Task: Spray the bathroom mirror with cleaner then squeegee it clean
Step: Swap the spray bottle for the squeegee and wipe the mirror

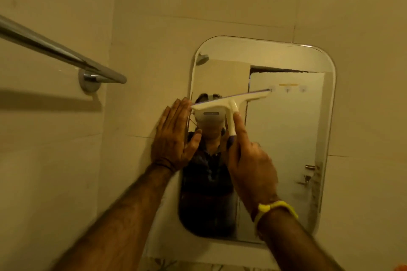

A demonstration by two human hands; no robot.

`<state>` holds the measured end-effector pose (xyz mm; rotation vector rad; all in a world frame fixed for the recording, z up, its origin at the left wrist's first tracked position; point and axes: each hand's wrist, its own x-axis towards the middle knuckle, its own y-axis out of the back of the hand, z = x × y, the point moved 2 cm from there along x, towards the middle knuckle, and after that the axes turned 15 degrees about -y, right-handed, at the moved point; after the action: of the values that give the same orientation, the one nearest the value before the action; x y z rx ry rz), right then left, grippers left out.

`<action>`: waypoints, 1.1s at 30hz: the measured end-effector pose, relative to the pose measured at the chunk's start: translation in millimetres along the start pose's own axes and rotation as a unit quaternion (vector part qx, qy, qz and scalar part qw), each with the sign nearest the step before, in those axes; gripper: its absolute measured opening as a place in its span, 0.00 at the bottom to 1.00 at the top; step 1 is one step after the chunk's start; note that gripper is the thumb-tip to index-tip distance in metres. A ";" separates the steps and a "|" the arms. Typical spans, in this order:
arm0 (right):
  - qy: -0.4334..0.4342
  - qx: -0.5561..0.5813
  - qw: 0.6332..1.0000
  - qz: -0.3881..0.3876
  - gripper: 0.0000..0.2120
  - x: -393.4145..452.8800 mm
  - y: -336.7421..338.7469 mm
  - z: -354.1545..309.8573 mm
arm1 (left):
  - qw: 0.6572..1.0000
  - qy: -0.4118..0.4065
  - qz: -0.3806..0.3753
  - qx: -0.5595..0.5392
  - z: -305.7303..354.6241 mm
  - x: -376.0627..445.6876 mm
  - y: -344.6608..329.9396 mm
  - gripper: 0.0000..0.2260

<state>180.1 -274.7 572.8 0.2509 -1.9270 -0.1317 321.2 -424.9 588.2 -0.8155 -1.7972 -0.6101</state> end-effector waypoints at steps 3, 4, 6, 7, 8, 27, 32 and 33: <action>0.011 -0.006 0.999 -0.052 0.29 -9.6 -4.9 7.4 | 0.999 0.029 -0.006 -0.013 1.6 -1.0 2.1 0.32; 0.020 -0.019 0.996 -0.084 0.31 -23.2 -6.9 19.3 | 0.999 0.039 -0.013 -0.017 3.0 -5.3 2.4 0.33; 0.058 -0.048 0.987 -0.140 0.33 -51.6 -6.0 42.3 | 0.999 0.044 -0.030 -0.011 6.3 -19.9 2.5 0.36; 0.071 -0.054 0.984 -0.154 0.33 -58.5 -4.2 49.7 | 0.998 0.041 -0.037 -0.002 8.2 -28.1 2.4 0.37; 0.078 -0.054 0.984 -0.153 0.33 -56.6 -3.6 51.3 | 0.998 0.036 -0.042 0.008 10.0 -34.0 2.5 0.38; 0.019 -0.008 0.999 -0.045 0.25 -18.9 -1.4 38.9 | 0.996 0.027 -0.015 0.080 9.2 -36.6 0.6 0.29; -0.027 0.008 0.993 -0.111 0.26 -68.6 7.0 75.5 | 0.995 0.041 -0.039 0.087 10.8 -33.9 1.1 0.29; -0.034 0.010 0.992 -0.118 0.26 -81.4 10.5 84.2 | 0.994 0.044 -0.047 0.090 11.5 -33.5 1.2 0.29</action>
<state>128.6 -247.5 470.7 0.4942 -1.9624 -0.2807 323.5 -424.1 552.8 -0.5771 -1.7885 -0.5267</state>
